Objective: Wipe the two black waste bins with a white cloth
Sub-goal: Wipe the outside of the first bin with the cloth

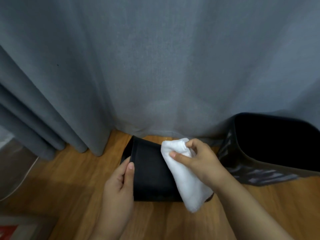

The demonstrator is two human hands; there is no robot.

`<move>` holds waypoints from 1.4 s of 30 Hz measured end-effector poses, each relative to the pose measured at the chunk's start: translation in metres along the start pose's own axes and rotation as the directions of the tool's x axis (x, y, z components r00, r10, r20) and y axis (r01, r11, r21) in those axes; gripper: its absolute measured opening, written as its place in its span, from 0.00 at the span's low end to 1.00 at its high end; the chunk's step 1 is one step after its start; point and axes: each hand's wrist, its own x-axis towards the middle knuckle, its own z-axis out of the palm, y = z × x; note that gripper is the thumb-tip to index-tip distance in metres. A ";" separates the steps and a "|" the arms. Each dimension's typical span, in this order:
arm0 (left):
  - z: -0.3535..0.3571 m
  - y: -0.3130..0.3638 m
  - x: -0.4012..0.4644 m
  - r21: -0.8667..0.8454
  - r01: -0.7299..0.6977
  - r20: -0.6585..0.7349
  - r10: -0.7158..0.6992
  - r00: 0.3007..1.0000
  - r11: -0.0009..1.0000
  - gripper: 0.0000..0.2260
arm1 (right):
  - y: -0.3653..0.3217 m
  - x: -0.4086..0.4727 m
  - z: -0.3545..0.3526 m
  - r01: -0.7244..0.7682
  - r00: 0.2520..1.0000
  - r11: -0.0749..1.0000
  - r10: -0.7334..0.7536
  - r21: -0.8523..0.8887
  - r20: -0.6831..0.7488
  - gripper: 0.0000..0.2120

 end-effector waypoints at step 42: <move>0.000 -0.008 0.006 -0.015 0.085 -0.104 -0.086 0.991 0.996 0.14 | -0.035 -0.053 0.064 0.198 0.823 0.864 -0.403 -0.463 -0.401 0.27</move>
